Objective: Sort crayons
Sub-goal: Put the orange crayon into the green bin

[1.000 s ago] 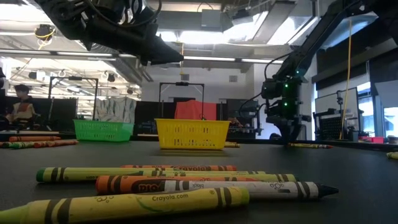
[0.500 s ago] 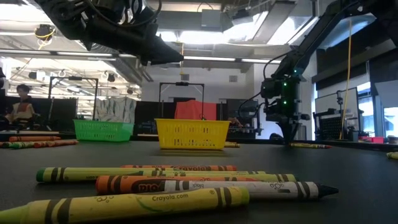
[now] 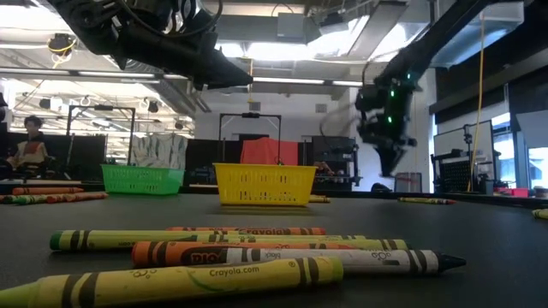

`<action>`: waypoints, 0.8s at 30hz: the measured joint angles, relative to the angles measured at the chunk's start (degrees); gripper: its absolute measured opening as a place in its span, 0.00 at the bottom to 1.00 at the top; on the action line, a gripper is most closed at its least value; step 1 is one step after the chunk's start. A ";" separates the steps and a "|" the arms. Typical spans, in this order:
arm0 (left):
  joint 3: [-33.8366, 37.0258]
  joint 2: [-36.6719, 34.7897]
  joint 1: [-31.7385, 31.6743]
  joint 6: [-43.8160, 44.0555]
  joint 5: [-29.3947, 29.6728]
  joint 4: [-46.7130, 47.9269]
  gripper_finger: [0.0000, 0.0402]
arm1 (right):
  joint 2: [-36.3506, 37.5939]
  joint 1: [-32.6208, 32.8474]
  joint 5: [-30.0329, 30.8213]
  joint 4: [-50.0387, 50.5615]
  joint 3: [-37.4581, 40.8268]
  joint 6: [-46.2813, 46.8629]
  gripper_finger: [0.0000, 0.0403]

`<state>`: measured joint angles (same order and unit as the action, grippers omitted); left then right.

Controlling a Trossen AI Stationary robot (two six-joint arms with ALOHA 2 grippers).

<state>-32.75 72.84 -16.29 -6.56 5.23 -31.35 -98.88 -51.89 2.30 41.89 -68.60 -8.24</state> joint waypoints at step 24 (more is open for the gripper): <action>-0.04 2.50 -0.17 1.86 -0.55 0.65 0.36 | 9.75 25.46 -15.39 -48.32 15.44 -1.04 0.04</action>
<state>-32.80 75.34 -16.47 -4.70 4.69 -30.71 -89.12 -26.43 -13.09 -6.44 -53.15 -9.28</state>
